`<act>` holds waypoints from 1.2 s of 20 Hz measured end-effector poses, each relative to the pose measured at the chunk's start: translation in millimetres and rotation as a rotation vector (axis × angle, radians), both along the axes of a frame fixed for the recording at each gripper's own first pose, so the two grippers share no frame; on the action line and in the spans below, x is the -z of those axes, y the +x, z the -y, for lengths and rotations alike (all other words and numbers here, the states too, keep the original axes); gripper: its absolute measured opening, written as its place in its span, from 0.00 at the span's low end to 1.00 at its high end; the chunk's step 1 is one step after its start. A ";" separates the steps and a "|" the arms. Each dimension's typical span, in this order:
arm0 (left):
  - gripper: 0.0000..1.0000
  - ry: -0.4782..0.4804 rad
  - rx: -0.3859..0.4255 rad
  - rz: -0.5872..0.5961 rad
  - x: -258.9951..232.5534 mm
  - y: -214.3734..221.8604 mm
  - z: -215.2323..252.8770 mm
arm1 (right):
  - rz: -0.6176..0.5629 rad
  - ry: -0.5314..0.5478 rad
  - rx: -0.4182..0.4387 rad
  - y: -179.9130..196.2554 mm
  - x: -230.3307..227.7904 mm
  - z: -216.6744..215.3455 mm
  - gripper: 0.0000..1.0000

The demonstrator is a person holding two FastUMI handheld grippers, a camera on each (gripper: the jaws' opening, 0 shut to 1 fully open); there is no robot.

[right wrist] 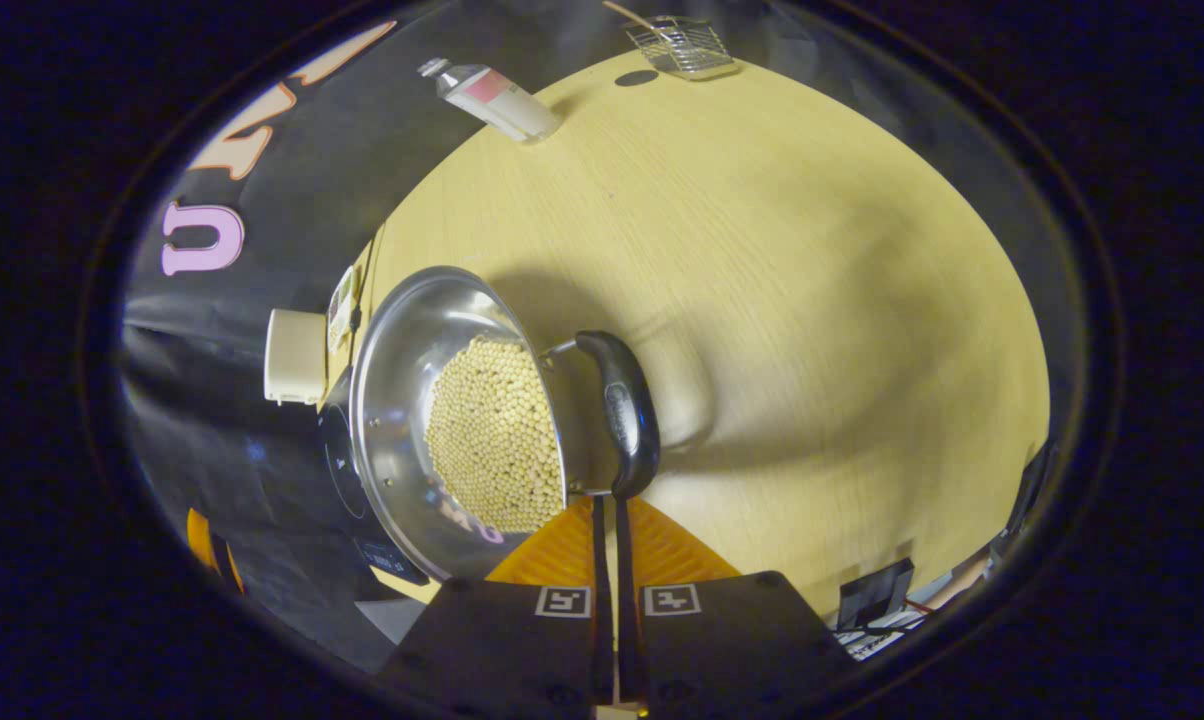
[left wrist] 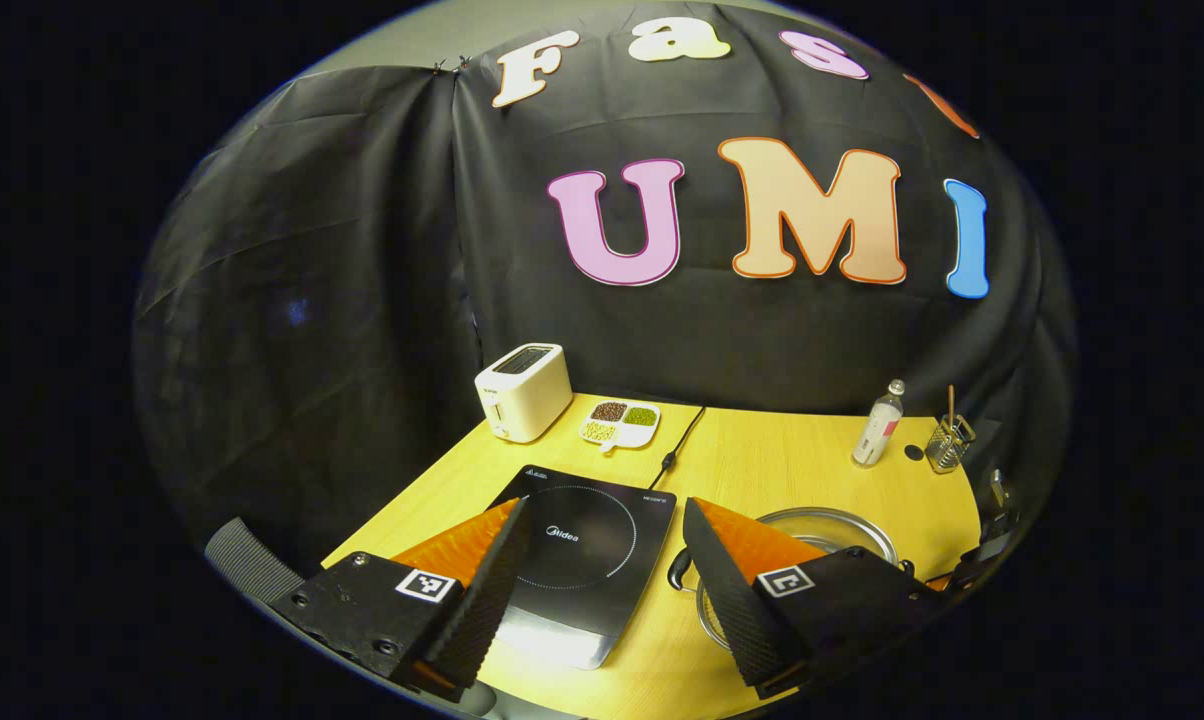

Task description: First push the handle of the pot to place it horizontally, then grasp the pot with both hands and set it on the induction cooktop.

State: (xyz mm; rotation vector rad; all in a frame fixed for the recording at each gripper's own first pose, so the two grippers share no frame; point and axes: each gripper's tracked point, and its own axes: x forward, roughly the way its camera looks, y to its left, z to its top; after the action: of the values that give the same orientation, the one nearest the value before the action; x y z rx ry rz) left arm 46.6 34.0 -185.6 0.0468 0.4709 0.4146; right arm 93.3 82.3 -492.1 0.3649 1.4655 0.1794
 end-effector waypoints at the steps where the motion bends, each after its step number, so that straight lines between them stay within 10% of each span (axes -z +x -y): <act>1: 0.94 0.003 -0.002 -0.005 1.0 0.1 -1.2 | 0.001 0.005 0.007 3.7 -0.1 0.7 0.05; 24: 0.94 -0.018 -0.036 -0.023 13.1 -13.8 -11.4 | 0.046 0.001 0.027 31.4 -5.5 8.1 0.05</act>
State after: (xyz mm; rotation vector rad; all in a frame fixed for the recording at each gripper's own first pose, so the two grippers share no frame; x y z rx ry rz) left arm 32.8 45.4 -198.7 0.0260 0.4987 0.4452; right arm 124.7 74.2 -486.6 0.3792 1.4145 0.1655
